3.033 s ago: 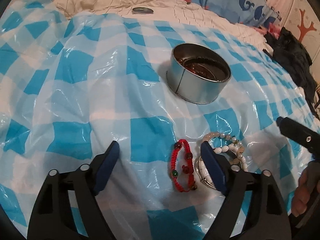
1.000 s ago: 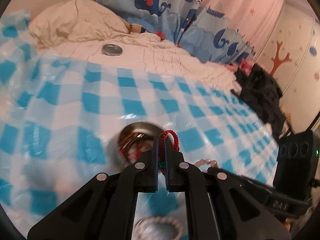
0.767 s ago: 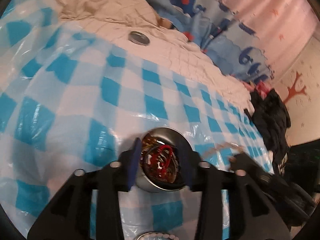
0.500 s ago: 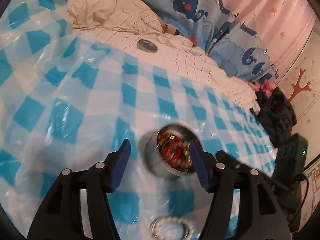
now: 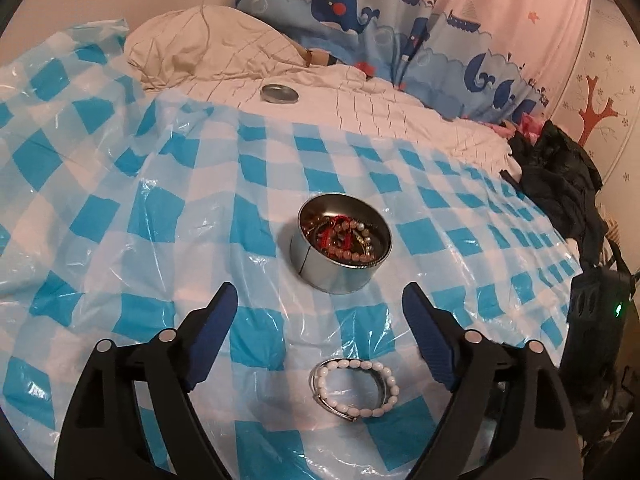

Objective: Organize jewelry
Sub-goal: 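Move both open tools over the white bead bracelet and silver bangle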

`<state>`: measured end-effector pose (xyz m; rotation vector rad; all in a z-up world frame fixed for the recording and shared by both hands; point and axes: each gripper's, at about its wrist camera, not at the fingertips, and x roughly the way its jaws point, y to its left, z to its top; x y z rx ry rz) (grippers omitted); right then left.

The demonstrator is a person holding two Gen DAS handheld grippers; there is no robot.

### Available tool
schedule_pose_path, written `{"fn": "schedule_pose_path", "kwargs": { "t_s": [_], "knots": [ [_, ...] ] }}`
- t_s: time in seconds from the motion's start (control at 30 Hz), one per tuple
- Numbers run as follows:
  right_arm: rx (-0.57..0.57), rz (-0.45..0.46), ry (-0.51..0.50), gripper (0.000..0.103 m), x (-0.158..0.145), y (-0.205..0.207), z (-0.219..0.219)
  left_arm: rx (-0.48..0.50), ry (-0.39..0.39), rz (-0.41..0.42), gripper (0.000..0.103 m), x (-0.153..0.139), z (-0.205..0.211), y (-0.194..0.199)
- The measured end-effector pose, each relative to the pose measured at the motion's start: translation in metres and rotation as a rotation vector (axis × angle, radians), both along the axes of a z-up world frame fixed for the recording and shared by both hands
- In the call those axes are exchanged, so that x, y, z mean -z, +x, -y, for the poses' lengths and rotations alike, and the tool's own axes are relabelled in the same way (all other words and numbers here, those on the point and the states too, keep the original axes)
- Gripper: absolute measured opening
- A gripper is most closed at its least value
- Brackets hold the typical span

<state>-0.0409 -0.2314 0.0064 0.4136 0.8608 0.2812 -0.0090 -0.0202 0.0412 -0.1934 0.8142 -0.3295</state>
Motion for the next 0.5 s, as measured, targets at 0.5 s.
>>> {"fn": "schedule_pose_path", "kwargs": {
  "t_s": [0.5],
  "knots": [
    [-0.012,-0.034,-0.049,0.078,0.017,0.007,-0.010,0.010,0.022,0.000,0.089,-0.004,0.013,0.011]
  ]
}}
